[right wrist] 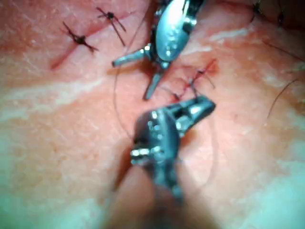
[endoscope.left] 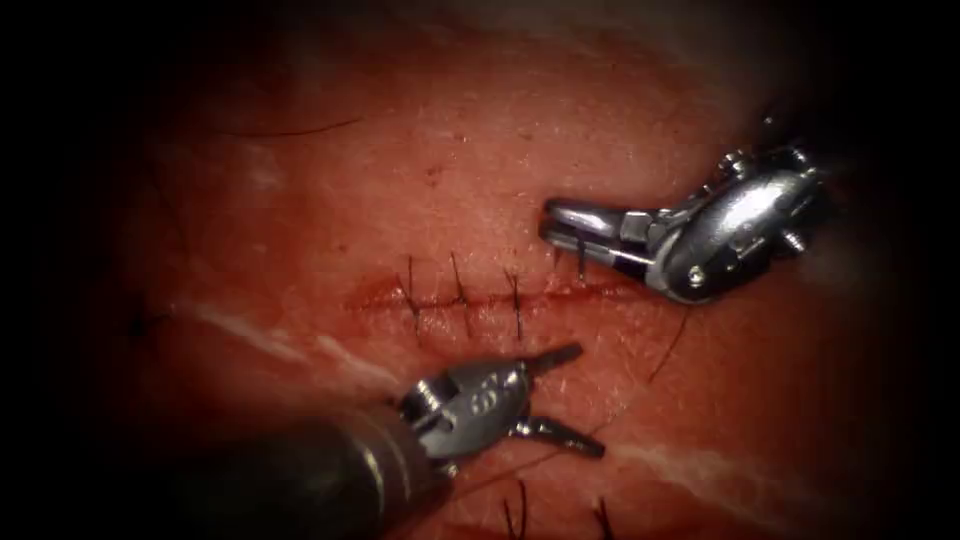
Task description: Wound Closure
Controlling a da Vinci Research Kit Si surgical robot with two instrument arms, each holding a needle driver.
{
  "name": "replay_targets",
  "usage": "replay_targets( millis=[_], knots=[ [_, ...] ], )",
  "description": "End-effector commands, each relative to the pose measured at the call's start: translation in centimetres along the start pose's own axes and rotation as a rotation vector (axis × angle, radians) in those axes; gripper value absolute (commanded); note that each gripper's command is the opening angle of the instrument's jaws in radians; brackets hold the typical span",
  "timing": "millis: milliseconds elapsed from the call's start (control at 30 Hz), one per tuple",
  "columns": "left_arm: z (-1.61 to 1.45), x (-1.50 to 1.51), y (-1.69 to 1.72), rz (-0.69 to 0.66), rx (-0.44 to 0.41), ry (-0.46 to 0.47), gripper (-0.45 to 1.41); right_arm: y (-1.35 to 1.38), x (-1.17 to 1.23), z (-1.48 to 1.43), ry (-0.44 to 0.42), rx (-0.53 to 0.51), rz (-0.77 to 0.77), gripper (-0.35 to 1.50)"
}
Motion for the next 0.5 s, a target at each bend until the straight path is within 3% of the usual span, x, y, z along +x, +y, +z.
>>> replay_targets(
  millis=[33,500],
  knots=[
    [0.09,-0.06,0.02,-0.004,-0.003,0.000,0.53,-0.13,0.00,0.03,-0.001,0.010,-0.009,-0.35],
    [0.06,-0.02,-0.02,-0.006,-0.009,0.000,0.49,-0.43,-0.06,0.02,-0.011,0.071,-0.111,-0.35]
  ],
)
